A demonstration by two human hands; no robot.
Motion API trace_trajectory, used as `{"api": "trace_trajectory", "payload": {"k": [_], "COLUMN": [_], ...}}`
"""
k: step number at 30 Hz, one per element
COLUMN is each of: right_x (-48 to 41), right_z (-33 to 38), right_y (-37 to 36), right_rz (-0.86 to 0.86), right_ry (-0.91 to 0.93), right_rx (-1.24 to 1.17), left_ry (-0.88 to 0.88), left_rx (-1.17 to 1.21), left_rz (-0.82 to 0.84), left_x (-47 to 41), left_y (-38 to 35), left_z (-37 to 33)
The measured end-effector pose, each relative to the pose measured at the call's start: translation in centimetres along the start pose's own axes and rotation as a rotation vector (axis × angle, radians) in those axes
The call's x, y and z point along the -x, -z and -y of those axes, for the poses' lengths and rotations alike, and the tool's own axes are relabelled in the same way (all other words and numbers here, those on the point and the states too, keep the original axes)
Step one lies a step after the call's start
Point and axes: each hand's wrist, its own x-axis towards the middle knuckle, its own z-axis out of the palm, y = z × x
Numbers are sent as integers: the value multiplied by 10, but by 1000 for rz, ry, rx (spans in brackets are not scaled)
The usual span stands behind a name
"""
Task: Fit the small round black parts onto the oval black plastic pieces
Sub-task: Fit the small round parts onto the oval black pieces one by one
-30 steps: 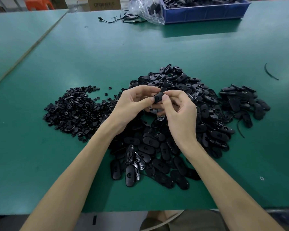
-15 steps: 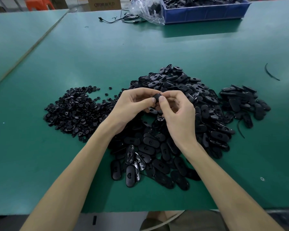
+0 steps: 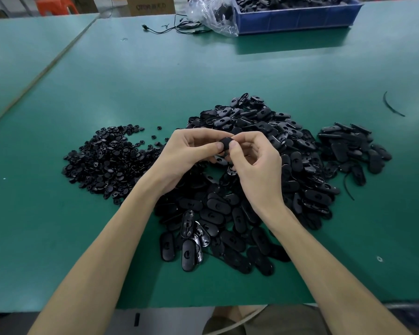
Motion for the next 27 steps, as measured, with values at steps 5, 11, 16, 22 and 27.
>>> {"api": "trace_trajectory", "payload": {"k": [5,11,16,22,27], "right_x": [0,0,1,2,1], "right_z": [-1,-1,-2,-3,-1], "right_y": [-1,-2,-2,-3,-1], "right_rz": [13,19,24,14,-6], "right_ry": [-6,8,10,5,9], "right_rx": [-5,34,50,62,48], "left_ry": [-28,-55,-77,-98,-85], "left_rx": [-30,-105,-141,-158,-125], "left_rz": [-57,-103,-133,-144,-109], "left_x": [0,2,1,2,3], "left_y": [-9,-15,-19,-22,-18], "left_z": [-2,-6,-6,-6,-6]}}
